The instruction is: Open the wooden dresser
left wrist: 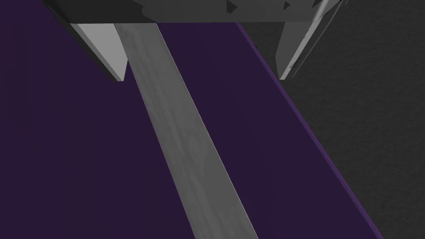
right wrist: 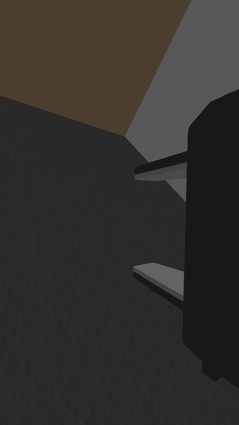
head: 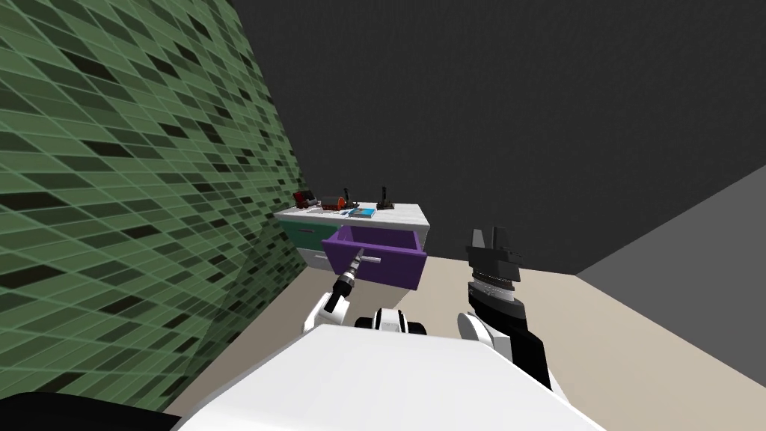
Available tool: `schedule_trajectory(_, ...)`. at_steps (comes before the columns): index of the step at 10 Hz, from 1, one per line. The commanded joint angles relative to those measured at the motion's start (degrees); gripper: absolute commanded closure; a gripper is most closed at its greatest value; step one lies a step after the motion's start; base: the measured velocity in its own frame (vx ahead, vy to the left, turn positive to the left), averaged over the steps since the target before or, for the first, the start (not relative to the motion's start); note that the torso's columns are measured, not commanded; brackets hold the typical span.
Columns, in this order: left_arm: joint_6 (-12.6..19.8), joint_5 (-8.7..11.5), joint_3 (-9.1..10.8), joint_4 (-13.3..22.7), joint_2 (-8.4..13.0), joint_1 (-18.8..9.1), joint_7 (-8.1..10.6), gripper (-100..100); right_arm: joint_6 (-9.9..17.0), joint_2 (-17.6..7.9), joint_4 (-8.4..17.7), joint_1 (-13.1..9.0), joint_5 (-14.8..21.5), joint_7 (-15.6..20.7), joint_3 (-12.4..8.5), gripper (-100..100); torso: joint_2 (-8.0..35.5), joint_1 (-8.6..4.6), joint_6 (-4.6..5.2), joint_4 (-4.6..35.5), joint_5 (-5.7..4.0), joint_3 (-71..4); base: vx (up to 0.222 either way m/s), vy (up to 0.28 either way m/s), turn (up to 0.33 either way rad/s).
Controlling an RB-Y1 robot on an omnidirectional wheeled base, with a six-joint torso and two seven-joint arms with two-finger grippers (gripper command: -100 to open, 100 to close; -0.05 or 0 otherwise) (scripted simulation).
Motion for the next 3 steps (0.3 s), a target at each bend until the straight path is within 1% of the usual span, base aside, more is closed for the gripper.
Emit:
schedule_trajectory(1,0.1,0.0,0.0,0.1,0.0,0.1,0.01,0,0.0,0.0,0.0,0.0,0.0,0.0,0.0,0,-0.1,0.04,0.0,-0.1,0.04,0.0,0.0,0.0,0.0)
schedule_trajectory(3,0.2,0.0,-0.01,0.2,0.0,0.2,0.02,0,0.0,0.0,0.0,0.0,0.0,0.0,0.0,0,-0.2,0.09,0.0,-0.2,0.08,-0.1,0.0,0.0,0.0)
